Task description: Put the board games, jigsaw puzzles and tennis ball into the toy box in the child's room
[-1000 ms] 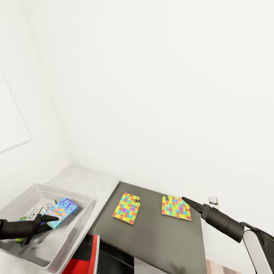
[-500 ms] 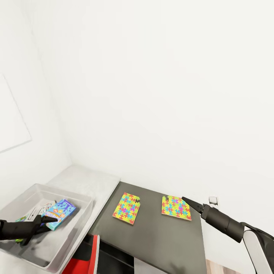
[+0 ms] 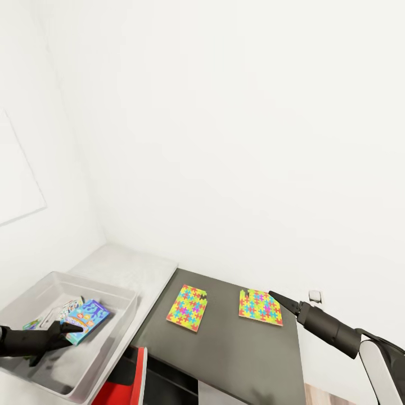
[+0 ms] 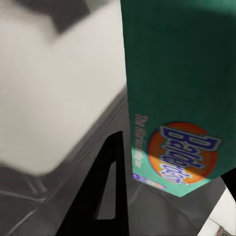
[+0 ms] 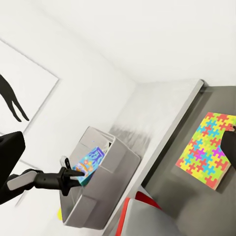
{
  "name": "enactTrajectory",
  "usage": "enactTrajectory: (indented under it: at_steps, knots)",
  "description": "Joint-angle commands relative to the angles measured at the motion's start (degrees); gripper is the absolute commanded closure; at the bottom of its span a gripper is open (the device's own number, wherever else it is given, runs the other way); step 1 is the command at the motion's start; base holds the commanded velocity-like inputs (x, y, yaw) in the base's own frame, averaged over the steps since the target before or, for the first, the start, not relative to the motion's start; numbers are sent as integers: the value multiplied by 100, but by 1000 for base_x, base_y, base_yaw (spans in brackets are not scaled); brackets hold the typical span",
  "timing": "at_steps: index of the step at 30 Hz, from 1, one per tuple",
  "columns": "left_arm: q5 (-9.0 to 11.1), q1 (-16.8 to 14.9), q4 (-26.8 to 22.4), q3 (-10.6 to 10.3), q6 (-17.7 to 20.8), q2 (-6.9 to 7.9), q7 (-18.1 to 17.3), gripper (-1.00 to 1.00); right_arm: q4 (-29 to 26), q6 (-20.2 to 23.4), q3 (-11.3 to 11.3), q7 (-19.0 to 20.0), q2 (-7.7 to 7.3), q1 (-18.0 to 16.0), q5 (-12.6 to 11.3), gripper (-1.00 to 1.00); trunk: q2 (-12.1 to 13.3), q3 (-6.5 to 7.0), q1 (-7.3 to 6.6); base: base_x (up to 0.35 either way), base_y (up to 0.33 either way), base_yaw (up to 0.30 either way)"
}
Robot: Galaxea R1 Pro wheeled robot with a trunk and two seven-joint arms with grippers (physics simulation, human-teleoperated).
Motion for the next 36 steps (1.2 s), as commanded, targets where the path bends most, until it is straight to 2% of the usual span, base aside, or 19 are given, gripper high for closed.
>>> enactTrajectory:
  at_steps: [1,7,11,18,22,25,36]
  knots:
    - [50,-5,1,70,32,-5,85,100,-3,27,-5,15,0,-6,-4,-100,-13,-13,4,0,0,0]
    - [52,-5,-7,530,19,-143,724,100,0,27,-5,17,0,-6,-4,-100,-13,-13,4,0,0,0]
    - [46,-5,-7,737,15,-178,899,100,1,27,-8,17,0,-6,-4,-100,-13,-13,4,0,0,0]
    - [43,0,-8,811,8,-242,997,100,-4,27,-11,18,0,-6,-4,-100,-13,-13,4,0,0,0]
    - [43,1,-8,823,8,-271,1168,100,-3,15,-13,18,0,-6,-4,-100,-13,-13,4,0,0,0]
    - [45,3,-8,833,7,-305,1264,100,0,-178,-12,12,-5,-6,-9,-100,-13,-13,4,0,0,0]
    - [52,3,-8,837,6,-341,1301,100,2,-337,-7,8,-9,-6,-20,-100,-13,-13,4,0,0,0]
